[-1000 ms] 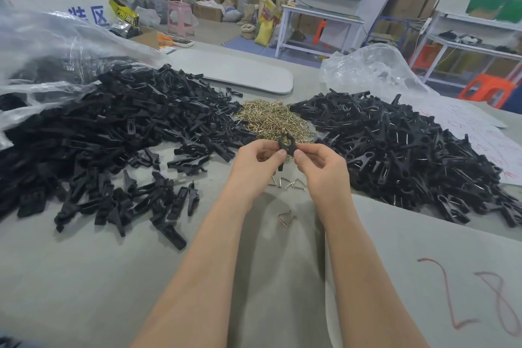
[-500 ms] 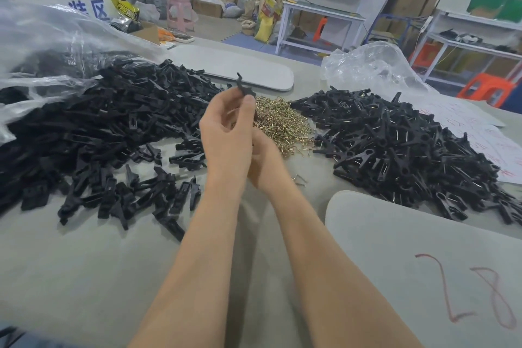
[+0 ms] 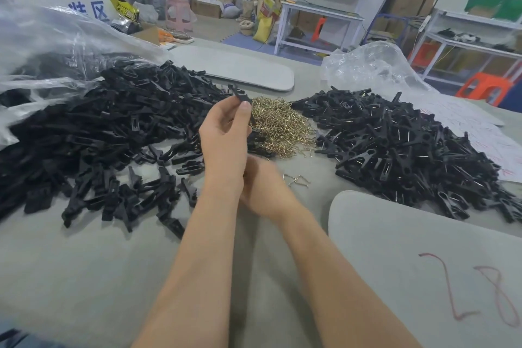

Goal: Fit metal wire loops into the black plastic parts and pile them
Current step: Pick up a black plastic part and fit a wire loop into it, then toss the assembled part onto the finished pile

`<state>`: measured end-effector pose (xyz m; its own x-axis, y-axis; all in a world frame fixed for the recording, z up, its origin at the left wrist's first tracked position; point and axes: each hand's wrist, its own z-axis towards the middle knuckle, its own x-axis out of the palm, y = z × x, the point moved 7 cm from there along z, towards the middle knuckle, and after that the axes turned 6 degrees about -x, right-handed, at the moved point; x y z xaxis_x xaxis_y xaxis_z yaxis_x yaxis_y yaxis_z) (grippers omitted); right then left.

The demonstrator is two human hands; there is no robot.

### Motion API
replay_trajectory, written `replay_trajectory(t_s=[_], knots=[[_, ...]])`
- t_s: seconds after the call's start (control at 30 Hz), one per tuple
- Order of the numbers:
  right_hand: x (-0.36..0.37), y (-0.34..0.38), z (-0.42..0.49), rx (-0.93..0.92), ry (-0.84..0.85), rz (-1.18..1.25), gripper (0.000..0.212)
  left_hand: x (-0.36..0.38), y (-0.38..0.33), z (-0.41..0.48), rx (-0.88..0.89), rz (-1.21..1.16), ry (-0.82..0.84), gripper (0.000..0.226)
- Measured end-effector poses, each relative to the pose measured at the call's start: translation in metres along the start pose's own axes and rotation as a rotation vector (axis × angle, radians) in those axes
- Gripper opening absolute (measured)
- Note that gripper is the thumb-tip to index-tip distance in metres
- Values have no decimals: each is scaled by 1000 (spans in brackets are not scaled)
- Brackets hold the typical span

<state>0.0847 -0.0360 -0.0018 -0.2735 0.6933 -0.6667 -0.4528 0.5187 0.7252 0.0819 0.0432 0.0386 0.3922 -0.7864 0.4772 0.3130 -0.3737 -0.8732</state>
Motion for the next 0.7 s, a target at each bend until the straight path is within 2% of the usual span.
replay_trajectory(t_s=[0.03,0.13,0.2,0.27,0.37,0.5,0.7], knots=[[-17,-11,-1,31,-113,31,26,1,5,1,-17,53,18,13],[-64,-37,-16,155,-406,490,26,12,35,0,-178,238,152,11],[-78,-44,-23,143,-485,681,22,21,56,-7,-294,345,247,13],[-82,-46,-27,116,-519,647,21,26,65,-12,-342,366,296,10],[-82,-48,-30,83,-581,470,21,26,67,-11,-341,368,312,9],[-79,-42,-30,30,-554,315,20,26,67,-11,-316,387,316,10],[-88,-57,-34,100,-633,420,16,28,69,-12,-333,392,324,11]])
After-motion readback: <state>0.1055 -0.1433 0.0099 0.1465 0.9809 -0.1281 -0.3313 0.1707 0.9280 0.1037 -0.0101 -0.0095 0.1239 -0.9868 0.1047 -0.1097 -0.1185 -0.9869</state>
